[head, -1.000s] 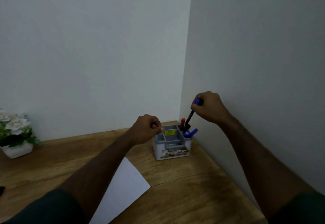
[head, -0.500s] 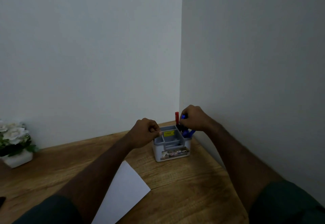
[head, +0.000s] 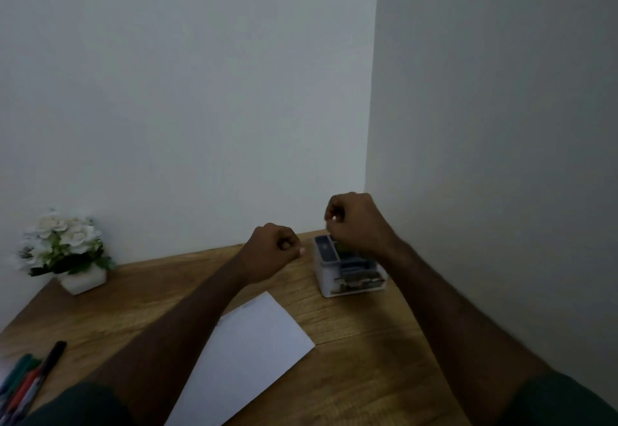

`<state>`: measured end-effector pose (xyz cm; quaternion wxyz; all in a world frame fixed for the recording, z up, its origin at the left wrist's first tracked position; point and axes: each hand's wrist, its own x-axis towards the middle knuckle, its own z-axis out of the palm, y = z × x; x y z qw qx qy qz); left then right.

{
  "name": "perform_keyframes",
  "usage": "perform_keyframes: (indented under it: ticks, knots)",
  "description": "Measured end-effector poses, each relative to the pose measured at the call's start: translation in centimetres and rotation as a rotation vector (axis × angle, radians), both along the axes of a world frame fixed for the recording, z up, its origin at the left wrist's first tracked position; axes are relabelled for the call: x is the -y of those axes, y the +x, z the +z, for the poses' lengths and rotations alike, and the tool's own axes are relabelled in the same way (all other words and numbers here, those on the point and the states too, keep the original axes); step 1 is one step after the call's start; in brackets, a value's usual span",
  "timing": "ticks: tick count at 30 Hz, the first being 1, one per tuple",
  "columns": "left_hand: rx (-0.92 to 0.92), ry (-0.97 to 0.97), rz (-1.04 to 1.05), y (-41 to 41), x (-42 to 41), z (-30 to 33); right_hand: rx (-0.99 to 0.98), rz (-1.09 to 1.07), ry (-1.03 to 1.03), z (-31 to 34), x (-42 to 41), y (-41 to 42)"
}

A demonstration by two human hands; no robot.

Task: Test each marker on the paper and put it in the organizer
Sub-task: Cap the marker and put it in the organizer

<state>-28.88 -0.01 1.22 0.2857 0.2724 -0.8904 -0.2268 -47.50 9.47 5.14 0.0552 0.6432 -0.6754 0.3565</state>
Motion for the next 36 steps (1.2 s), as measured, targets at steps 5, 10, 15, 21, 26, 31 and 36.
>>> perform_keyframes:
  ticks: [5,10,15,21,26,31,36]
  knots:
    - [-0.008,0.036,0.127,7.8,-0.6,-0.9,-0.021,0.194,0.01,-3.0,2.4,8.4]
    - [-0.051,0.017,0.292,18.1,-1.9,-3.3,-0.002,0.402,0.059,-6.3,4.1,18.0]
    - [-0.122,-0.012,0.541,28.6,-2.8,-5.6,-0.034,0.621,0.108,-8.6,5.0,26.7]
    - [-0.205,0.039,0.846,35.9,-3.2,-7.6,-0.023,0.685,0.231,-9.9,5.2,33.5]
    - [-0.215,0.048,0.854,36.5,-3.2,-8.8,0.017,0.679,0.274,-10.5,5.4,36.8]
    - [-0.232,0.071,0.806,35.4,-2.9,-8.8,-0.009,0.567,0.304,-10.8,5.8,37.5]
    - [-0.298,0.086,0.796,35.0,-2.3,-8.8,-0.038,0.356,0.455,-10.2,6.8,37.6]
